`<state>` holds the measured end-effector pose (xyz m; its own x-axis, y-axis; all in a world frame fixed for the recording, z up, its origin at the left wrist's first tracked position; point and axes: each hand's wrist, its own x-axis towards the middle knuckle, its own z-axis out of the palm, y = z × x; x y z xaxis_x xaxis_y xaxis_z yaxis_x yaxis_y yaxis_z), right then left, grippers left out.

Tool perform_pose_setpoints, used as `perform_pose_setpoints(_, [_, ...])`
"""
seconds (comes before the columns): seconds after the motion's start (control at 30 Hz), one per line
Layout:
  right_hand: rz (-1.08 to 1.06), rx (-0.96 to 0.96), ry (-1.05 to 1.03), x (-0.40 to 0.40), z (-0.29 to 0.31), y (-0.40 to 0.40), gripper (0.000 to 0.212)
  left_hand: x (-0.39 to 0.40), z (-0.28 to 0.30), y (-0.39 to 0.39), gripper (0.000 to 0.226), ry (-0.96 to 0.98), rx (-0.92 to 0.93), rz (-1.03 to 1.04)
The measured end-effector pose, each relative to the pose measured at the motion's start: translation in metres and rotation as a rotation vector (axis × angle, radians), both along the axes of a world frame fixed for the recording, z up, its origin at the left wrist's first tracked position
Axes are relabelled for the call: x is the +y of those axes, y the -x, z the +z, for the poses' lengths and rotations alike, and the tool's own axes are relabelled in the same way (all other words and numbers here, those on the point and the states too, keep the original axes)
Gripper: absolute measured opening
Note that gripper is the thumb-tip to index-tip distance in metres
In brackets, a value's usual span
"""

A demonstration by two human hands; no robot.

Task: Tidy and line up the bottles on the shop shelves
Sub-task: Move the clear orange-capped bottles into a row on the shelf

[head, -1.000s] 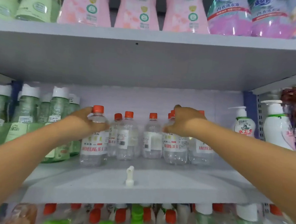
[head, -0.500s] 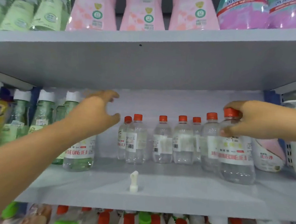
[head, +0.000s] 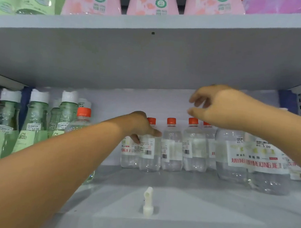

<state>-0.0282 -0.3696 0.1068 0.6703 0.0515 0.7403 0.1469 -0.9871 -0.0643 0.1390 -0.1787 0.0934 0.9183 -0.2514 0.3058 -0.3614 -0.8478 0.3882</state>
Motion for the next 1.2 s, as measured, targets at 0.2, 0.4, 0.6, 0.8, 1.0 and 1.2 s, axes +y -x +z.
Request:
perform_pose_setpoints(0.2, [0.095,0.173,0.144,0.043,0.013,-0.087,0.032,0.004,0.034,-0.008,0.048,-0.101,-0.264,0.163])
perform_pose_setpoints(0.4, [-0.007,0.487,0.213,0.065,0.033,-0.146,0.046,0.016,0.022,-0.026,0.039,-0.178,0.027,0.138])
perform_pose_setpoints(0.6, [-0.022,0.512,0.263,0.073,0.038,-0.169,0.037,0.026,0.009,-0.034,0.057,0.011,0.058,0.143])
perform_pose_setpoints(0.8, [0.023,0.493,0.207,0.066,0.029,-0.191,0.029,0.031,0.005,-0.036,0.040,0.060,0.042,0.169])
perform_pose_setpoints(1.0, [0.072,0.496,0.153,0.055,0.029,-0.194,0.025,0.036,0.004,-0.034,0.031,0.161,0.047,0.182])
perform_pose_setpoints(1.2, [-0.003,0.347,0.180,0.060,0.019,-0.202,0.065,0.036,0.002,-0.036,0.037,0.154,-0.035,0.207])
